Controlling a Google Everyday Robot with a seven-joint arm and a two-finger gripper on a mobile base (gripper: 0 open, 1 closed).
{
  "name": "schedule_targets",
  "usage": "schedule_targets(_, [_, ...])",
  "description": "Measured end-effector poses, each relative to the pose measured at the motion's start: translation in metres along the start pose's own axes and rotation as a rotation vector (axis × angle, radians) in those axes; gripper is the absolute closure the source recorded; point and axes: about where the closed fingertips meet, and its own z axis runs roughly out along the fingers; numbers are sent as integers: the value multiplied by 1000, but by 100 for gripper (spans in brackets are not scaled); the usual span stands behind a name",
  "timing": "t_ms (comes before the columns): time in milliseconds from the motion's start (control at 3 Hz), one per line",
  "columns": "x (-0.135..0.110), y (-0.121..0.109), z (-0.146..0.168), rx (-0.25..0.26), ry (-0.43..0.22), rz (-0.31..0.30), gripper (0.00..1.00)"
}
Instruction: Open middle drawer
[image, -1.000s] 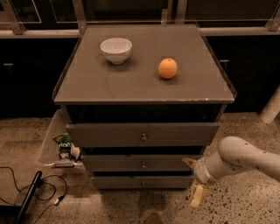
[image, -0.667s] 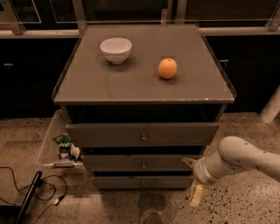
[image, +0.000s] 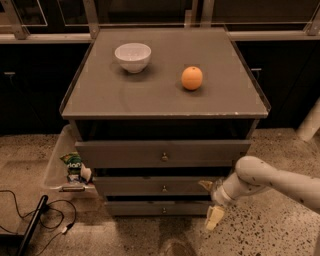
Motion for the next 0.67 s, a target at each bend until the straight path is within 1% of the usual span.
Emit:
schedule_targets(333, [0,-31,26,8,-29,-22,0])
schedule_targets(667, [-3,-52,27,48,-28,-51,0])
